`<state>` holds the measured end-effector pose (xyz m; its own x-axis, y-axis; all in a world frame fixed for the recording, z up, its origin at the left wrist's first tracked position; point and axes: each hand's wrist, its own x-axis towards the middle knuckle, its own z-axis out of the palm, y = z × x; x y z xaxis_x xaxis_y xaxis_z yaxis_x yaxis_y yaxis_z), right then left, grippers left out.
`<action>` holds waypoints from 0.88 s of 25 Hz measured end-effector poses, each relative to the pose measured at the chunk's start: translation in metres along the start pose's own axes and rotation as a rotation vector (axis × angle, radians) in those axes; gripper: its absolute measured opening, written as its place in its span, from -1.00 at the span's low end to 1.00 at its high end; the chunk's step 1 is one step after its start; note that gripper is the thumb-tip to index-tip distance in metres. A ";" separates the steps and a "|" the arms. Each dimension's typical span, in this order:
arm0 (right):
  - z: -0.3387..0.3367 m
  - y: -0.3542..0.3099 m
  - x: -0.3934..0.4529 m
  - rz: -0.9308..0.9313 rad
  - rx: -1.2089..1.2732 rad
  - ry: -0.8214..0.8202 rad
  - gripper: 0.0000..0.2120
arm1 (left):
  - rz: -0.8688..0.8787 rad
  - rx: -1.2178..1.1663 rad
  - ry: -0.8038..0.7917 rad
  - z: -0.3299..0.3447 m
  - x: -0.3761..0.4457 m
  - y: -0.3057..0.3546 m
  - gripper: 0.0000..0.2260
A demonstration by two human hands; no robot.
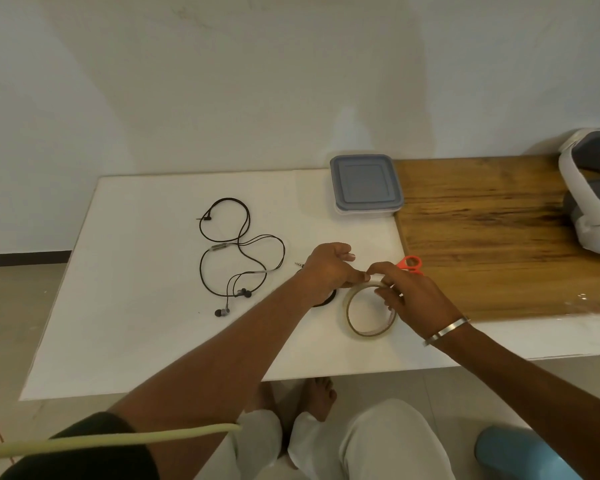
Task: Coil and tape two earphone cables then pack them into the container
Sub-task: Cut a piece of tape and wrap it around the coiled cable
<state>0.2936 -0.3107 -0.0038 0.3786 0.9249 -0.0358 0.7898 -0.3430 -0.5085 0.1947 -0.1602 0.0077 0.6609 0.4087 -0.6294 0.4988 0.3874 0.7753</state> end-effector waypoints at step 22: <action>0.018 0.006 0.002 -0.147 -0.461 0.098 -0.46 | 0.329 0.024 0.260 -0.056 -0.008 0.005 -0.52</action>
<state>0.2902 -0.3076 -0.0227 0.2728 0.9569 0.1001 0.9613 -0.2670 -0.0673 0.1606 -0.1151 0.0133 0.6247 0.7039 -0.3379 0.2998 0.1834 0.9362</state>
